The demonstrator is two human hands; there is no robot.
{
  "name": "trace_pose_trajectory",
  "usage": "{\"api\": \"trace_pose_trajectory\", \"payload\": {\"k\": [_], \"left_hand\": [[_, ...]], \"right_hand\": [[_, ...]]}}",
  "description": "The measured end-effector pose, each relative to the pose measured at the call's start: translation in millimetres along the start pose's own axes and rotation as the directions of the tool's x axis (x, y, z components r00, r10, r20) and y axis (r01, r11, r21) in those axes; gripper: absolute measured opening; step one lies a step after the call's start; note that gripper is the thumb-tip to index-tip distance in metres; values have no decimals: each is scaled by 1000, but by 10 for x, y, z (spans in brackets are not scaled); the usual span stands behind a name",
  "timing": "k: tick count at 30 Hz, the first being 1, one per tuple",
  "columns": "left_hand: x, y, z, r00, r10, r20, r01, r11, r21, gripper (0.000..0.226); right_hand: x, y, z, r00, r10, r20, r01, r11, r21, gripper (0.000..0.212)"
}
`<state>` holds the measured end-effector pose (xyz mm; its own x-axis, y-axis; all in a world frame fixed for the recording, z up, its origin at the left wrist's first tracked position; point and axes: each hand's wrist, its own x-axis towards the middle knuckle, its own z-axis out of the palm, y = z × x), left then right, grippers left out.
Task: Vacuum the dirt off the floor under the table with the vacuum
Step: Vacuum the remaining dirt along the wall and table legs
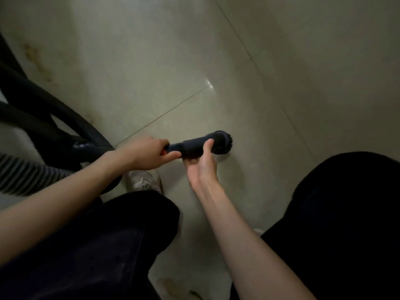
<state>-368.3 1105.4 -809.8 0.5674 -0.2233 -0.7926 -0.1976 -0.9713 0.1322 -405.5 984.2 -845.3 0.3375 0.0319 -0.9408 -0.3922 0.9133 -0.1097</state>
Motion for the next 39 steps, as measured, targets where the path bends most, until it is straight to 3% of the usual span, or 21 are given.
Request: {"api": "trace_pose_trajectory", "payload": {"k": [11, 18, 26, 39], "left_hand": [[-147, -279, 325, 999, 51, -11, -50, 996, 80, 39], [-196, -267, 438, 999, 15, -34, -13, 999, 53, 40], [-163, -317, 423, 990, -18, 138, 17, 1000, 12, 43], [-31, -108, 429, 990, 20, 141, -4, 994, -108, 43]], "right_hand": [[-6, 429, -266, 992, 128, -14, -127, 990, 65, 50], [-15, 486, -431, 991, 133, -12, -132, 990, 57, 50], [-42, 533, -550, 982, 188, -7, -187, 982, 29, 48], [45, 351, -634, 997, 69, -32, -68, 997, 48, 46]]}}
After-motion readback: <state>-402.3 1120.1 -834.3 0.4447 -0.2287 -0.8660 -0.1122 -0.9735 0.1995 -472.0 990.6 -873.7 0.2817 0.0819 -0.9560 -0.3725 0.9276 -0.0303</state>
